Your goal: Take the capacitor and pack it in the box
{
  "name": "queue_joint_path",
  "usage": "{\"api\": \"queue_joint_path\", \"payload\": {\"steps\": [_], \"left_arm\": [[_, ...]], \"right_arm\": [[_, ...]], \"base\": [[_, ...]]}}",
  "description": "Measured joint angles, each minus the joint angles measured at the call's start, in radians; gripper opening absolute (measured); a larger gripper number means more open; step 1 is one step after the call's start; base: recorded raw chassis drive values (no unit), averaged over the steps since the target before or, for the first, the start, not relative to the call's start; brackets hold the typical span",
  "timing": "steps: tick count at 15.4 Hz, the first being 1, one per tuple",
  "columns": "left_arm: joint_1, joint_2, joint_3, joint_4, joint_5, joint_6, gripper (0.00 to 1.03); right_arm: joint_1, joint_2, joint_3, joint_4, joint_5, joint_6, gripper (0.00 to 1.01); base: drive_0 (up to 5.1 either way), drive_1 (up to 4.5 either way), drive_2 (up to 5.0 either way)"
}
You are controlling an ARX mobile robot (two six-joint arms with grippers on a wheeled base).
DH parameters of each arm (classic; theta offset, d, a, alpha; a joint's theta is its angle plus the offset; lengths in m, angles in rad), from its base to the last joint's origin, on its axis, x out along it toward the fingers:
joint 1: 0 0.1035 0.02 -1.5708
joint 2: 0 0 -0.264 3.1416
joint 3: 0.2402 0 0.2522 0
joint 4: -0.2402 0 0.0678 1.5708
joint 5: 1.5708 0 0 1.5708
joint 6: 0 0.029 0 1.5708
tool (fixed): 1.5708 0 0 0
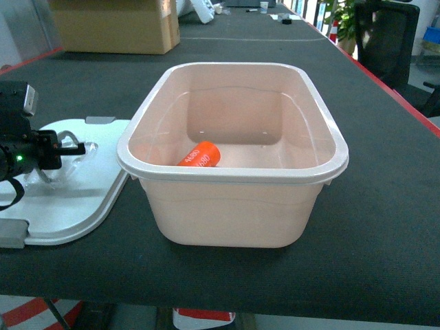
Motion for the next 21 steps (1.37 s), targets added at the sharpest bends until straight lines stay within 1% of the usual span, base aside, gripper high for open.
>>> {"api": "queue_joint_path", "payload": {"steps": [3,8,10,11,13,14,15,16,17,18,20,21], "left_arm": [[-0.001,0.0,0.0,0.002,-0.003,0.001,0.01],[-0.001,-0.008,0.003,-0.008,0.0,-0.002,0.02],[-0.002,-0.037,0.018,-0.039,-0.006,-0.016,0.02],[-0.009,-0.103,0.03,-0.063,-0.021,-0.028,0.02],[-0.043,-0.272,0.133,-0.086,-0.083,-0.028,0.02],[-0.074,-0.333,0.174,-0.108,-0.106,-0.031,0.02],[-0.129,-0.385,0.198,-0.132,-0.135,-0.034,0.02],[-0.195,-0.404,0.203,-0.164,-0.172,-0.044,0.02],[-0.265,-0.406,0.2,-0.215,-0.216,-0.064,0.02],[-0.344,-0.406,0.187,-0.274,-0.278,-0.093,0.02],[-0.455,-0.407,0.183,-0.319,-0.36,-0.136,0.02],[-0.5,-0.407,0.184,-0.341,-0.397,-0.148,0.02]], "right_arm": [[0.0,0.0,0.0,0.0,0.0,0.0,0.98],[0.0,0.0,0.0,0.0,0.0,0.0,0.98],[0.0,0.0,0.0,0.001,0.0,0.0,0.98],[0.0,0.0,0.0,0.0,0.0,0.0,0.98],[0.0,0.0,0.0,0.0,0.0,0.0,0.98],[0.0,0.0,0.0,0.0,0.0,0.0,0.98],[0.0,0.0,0.0,0.0,0.0,0.0,0.98],[0.0,0.0,0.0,0.0,0.0,0.0,0.98],[0.0,0.0,0.0,0.0,0.0,0.0,0.98],[0.0,0.0,0.0,0.0,0.0,0.0,0.98],[0.0,0.0,0.0,0.0,0.0,0.0,0.98],[0.0,0.0,0.0,0.0,0.0,0.0,0.98]], "base": [[0.1,4.12,-3.9],[0.1,4.12,-3.9],[0.1,4.12,-3.9],[0.1,4.12,-3.9],[0.0,0.0,0.0],[0.0,0.0,0.0],[0.0,0.0,0.0],[0.0,0.0,0.0],[0.0,0.0,0.0],[0.0,0.0,0.0],[0.0,0.0,0.0],[0.0,0.0,0.0]]}}
